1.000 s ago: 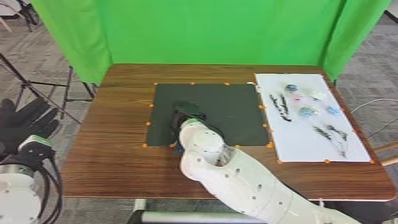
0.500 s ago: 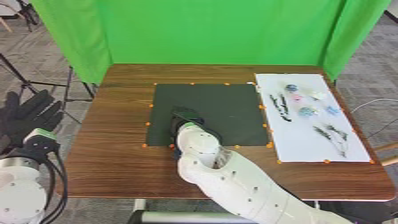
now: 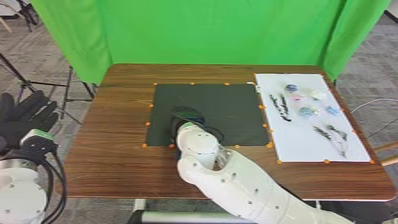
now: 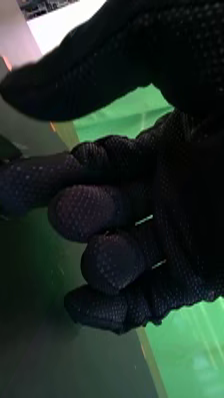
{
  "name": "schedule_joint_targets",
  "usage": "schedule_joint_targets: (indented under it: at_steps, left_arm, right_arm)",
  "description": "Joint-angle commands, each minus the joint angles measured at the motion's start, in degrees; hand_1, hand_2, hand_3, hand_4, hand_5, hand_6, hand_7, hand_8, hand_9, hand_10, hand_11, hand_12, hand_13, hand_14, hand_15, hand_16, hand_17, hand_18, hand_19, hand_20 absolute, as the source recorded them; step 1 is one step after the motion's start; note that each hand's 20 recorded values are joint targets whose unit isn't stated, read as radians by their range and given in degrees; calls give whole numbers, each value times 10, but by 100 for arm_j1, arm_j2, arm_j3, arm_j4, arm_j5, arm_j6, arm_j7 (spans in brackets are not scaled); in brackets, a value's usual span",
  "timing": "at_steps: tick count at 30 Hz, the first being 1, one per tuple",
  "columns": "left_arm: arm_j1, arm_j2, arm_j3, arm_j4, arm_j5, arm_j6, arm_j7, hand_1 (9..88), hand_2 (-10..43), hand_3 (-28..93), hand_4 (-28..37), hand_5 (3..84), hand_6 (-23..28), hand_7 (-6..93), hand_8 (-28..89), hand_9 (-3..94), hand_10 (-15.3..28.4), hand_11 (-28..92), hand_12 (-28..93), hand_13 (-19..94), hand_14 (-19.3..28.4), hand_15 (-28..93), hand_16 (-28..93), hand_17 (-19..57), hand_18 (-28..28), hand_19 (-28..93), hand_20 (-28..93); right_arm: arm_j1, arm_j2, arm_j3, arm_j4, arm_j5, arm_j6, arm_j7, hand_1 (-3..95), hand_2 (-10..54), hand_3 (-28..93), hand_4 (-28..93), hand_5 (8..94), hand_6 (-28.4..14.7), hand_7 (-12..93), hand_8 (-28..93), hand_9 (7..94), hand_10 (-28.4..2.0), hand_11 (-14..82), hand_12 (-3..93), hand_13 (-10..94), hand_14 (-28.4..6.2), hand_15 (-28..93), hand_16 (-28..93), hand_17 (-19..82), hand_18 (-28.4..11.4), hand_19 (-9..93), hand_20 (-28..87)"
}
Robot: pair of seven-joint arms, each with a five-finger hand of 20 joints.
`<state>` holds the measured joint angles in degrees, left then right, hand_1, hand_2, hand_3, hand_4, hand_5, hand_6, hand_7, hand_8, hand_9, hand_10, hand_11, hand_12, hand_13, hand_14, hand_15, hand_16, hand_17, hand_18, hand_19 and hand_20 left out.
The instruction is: Arrange flowers
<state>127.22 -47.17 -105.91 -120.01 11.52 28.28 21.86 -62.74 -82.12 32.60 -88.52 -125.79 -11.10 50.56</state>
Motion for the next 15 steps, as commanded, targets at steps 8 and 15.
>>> schedule_joint_targets:
  at_steps: [8, 15]
  left_arm:
    - [430, -234, -326, -140, -139, 213, 116, 207, 134, 705, -283, 397, 94, 231, -127, 298, 151, 275, 97, 196, 158, 473, -107, -72, 137, 341, 93]
    - [730, -303, -637, -216, -72, 66, 115, 205, 131, 708, -283, 397, 94, 233, -127, 302, 152, 279, 98, 198, 159, 475, -107, -72, 137, 340, 93]
  right_arm:
    - [-135, 598, 835, -1109, 645, -904, 195, 251, -95, 680, -252, 697, -108, 283, -71, 650, -237, 523, 432, 550, -259, 743, 432, 229, -284, 602, 507]
    - [-842, 2022, 2051, -2404, 435, -407, -1, 261, -95, 675, -234, 694, -100, 264, -59, 658, -226, 535, 432, 559, -257, 757, 433, 235, -284, 669, 561]
